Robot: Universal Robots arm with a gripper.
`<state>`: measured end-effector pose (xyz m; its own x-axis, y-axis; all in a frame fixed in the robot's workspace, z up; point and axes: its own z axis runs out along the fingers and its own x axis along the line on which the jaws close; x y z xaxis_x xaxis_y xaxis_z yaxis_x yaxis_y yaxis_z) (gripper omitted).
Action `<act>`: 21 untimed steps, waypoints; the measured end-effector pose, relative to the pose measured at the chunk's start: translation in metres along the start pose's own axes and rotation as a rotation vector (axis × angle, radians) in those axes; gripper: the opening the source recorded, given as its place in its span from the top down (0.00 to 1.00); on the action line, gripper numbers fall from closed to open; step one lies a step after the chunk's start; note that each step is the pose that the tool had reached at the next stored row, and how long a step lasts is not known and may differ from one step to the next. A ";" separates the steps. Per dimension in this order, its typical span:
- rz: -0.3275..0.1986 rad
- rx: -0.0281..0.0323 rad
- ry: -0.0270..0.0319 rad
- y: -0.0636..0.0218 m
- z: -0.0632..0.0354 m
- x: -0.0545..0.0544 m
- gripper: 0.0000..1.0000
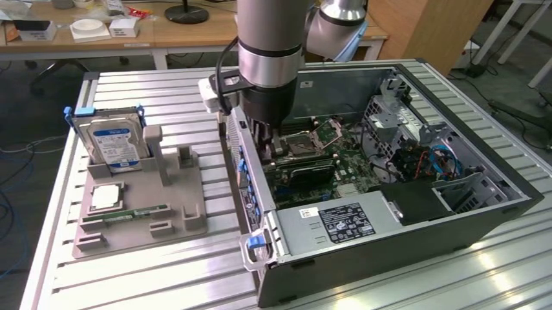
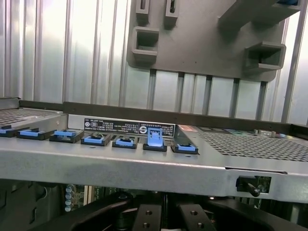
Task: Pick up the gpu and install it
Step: 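Press down on the gpu until it lock into place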
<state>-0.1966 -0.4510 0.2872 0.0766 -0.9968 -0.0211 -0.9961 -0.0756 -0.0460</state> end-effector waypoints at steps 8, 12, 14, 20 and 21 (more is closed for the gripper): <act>0.000 -0.0002 0.0002 0.0031 0.0010 0.000 0.90; 0.000 -0.0006 -0.0001 0.0012 0.0051 0.000 0.90; 0.000 -0.0014 0.0000 0.0007 0.0063 0.000 0.90; 0.001 -0.0305 -0.0023 -0.0079 0.0058 0.001 0.90; 0.001 -0.0349 -0.0025 -0.0086 0.0050 0.001 0.90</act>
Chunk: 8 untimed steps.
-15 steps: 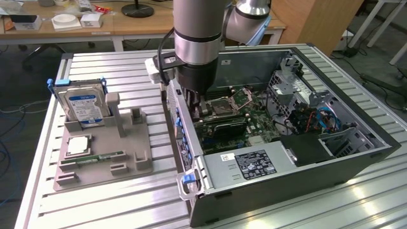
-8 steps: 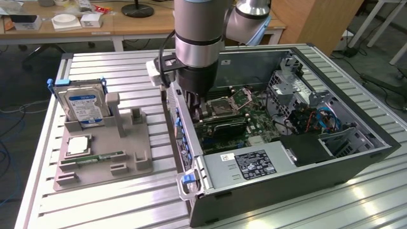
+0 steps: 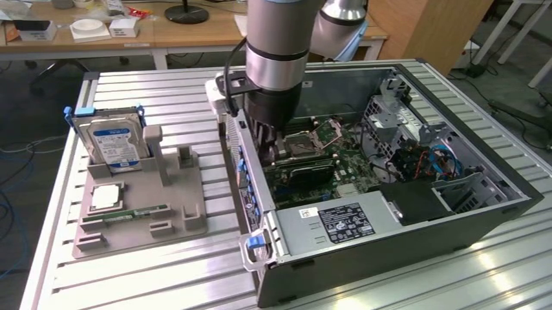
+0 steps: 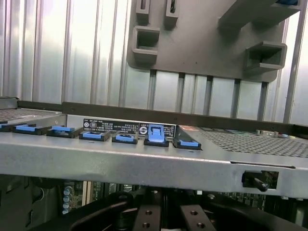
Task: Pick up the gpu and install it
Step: 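Press down on the gpu until it lock into place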
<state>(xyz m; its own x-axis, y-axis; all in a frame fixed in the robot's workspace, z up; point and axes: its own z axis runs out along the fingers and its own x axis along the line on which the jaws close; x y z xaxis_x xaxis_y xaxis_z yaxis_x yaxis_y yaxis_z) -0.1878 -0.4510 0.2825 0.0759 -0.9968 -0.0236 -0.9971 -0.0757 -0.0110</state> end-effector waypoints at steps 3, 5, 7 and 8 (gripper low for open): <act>0.000 -0.0093 -0.0008 -0.0012 -0.0026 0.000 0.90; 0.001 -0.0136 -0.0009 -0.0014 -0.0056 -0.001 0.90; 0.000 -0.0168 -0.0008 -0.0016 -0.0088 -0.001 0.90; 0.000 -0.0179 -0.0008 -0.0017 -0.0096 -0.001 0.90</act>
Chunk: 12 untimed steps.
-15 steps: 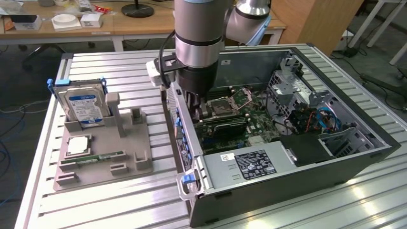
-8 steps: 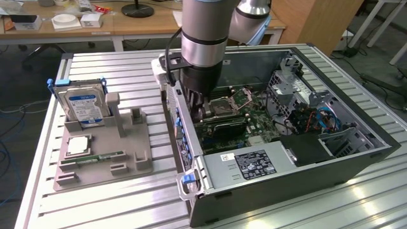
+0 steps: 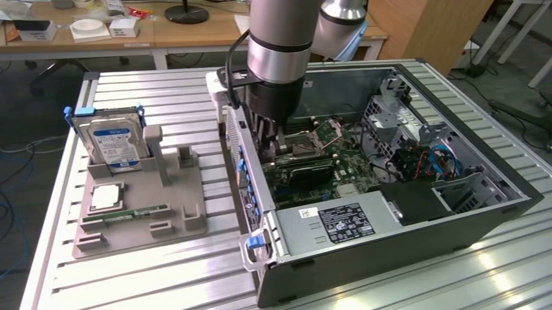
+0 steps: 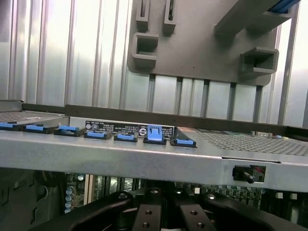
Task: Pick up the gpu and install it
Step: 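Press down on the gpu until it lock into place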
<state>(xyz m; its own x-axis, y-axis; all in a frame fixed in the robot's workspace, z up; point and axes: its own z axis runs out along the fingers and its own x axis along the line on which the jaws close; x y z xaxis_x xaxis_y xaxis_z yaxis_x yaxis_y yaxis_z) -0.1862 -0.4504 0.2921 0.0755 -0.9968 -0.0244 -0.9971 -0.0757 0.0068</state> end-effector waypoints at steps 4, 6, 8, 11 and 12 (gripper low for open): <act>0.000 -0.0002 0.0000 -0.0013 0.0022 0.000 0.90; 0.000 -0.0002 0.0000 -0.0021 0.0043 0.000 0.90; 0.000 -0.0002 0.0001 -0.0033 0.0061 0.000 0.90; 0.000 -0.0002 0.0001 -0.0056 0.0103 0.001 0.90; 0.000 -0.0002 0.0001 -0.0060 0.0121 0.001 0.90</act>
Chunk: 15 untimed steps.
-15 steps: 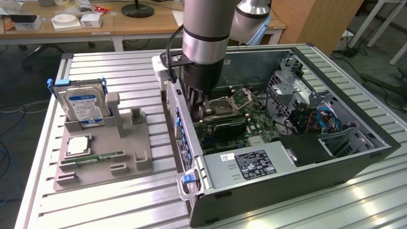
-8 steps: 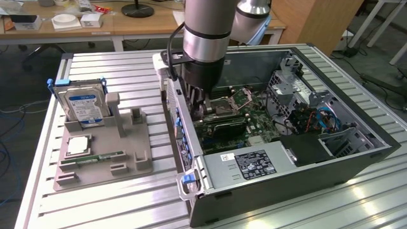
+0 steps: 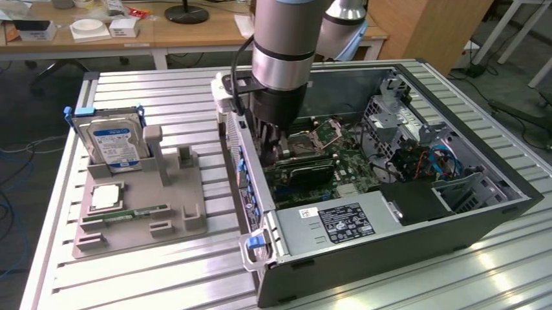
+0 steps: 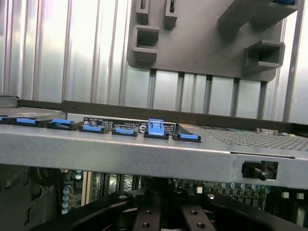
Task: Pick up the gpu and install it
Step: 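Press down on the gpu until it lock into place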
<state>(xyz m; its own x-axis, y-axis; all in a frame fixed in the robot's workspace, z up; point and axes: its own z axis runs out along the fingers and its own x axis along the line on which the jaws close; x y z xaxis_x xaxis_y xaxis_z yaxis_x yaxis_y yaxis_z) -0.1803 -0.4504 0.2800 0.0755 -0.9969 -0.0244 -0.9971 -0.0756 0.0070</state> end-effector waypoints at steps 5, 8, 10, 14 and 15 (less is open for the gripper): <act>0.000 -0.0001 0.0001 -0.0003 0.0064 0.000 0.90; 0.000 -0.0003 0.0023 -0.0003 0.0068 0.001 0.90; 0.000 -0.0003 0.0045 -0.0003 0.0071 0.001 0.90; 0.000 -0.0006 0.0061 -0.0003 0.0096 0.002 0.90; 0.000 -0.0005 0.0063 -0.0003 0.0103 0.002 0.90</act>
<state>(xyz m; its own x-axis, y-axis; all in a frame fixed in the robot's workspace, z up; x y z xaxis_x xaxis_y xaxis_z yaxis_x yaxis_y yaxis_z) -0.1799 -0.4519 0.2697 0.0755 -0.9970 -0.0181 -0.9971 -0.0756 0.0075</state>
